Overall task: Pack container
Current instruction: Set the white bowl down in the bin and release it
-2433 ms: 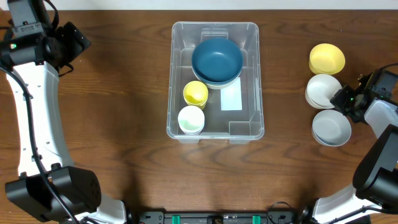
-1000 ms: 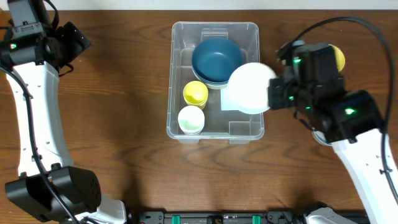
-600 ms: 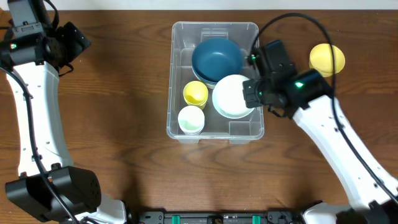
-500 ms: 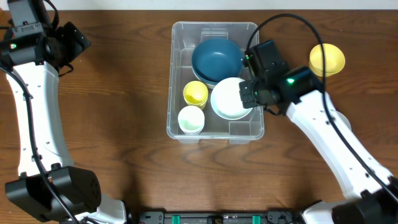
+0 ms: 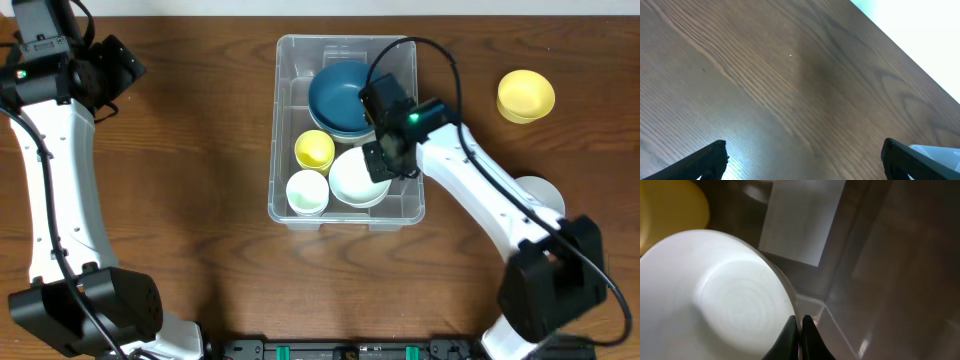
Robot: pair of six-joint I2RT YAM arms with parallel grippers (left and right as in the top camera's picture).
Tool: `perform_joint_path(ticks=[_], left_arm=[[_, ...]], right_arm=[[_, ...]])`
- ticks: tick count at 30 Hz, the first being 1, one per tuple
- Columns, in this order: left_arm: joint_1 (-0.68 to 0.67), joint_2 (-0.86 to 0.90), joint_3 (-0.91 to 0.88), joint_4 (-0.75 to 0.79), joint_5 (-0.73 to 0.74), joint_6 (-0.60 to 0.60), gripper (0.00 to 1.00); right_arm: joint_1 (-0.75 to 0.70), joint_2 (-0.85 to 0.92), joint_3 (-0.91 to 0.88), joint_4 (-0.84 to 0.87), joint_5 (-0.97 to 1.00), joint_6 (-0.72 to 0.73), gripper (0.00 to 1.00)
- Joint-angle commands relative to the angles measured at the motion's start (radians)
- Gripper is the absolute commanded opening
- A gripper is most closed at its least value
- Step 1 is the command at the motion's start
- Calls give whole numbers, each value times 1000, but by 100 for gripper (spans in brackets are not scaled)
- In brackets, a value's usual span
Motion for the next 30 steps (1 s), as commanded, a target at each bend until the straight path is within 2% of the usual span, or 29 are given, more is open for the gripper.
perform_joint_path(ticks=[1,6,8,10,16,21,25,30], left_arm=[[4,2,10,-4,-12,10,98],[4,2,10,-4,-12,10,98],[4,2,10,-4,-12,10,98],[4,2,10,-4,-12,10,98],[4,2,10,-4,-12,10,98],[4,2,10,-4,-12,10,98],[4,2,10,-4,-12,10,98],[4,2,10,-4,-12,10,98]], right_arm=[[5,40,19,13,19,-2,1],[5,56,19,30,33,-11,3],[5,55,19,30,33,-29,18],[5,55,19,23,32,-38,26],[5,-2,25,0,32,-43,32],[4,-140,33,-15,32,-42,34],[-19,-283,33,-43,35,-6,43],[-151,-452,33,-134,72,84,49]])
